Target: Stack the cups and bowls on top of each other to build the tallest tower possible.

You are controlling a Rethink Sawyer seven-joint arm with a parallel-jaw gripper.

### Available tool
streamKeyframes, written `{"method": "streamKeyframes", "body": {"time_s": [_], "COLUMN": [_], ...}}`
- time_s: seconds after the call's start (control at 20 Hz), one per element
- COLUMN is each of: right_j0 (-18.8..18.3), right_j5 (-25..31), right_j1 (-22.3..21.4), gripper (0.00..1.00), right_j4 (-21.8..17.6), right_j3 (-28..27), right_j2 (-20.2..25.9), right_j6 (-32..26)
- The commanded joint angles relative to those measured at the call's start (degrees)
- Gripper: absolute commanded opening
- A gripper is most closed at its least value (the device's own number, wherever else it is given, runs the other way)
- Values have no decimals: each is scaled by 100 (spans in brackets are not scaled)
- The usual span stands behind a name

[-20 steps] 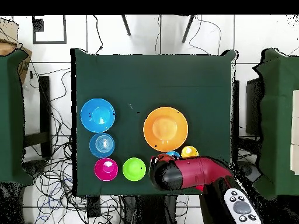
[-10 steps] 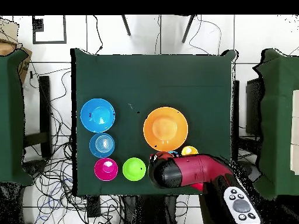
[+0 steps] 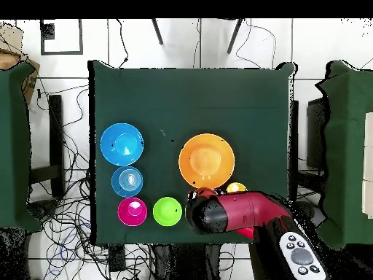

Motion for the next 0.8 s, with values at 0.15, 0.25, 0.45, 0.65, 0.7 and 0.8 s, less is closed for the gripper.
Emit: {"method": "streamKeyframes", "body": {"time_s": [0.15,0.25,0.45,0.65,0.7,0.8], "right_j0": [265,299,358,409,418,438], "right_j5": [448,400,440,453,455,468], "right_j1": [759,864,983,1143,1198,1308], "gripper": [100,100,100,100,100,100], "right_j4": [54,11,1,-2,3,27], "right_j3": [-495,-566,-662,-799,-837,-933], "right_j2": [322,275,202,141,125,97], "right_j6": [10,45,71,90,101,122]}}
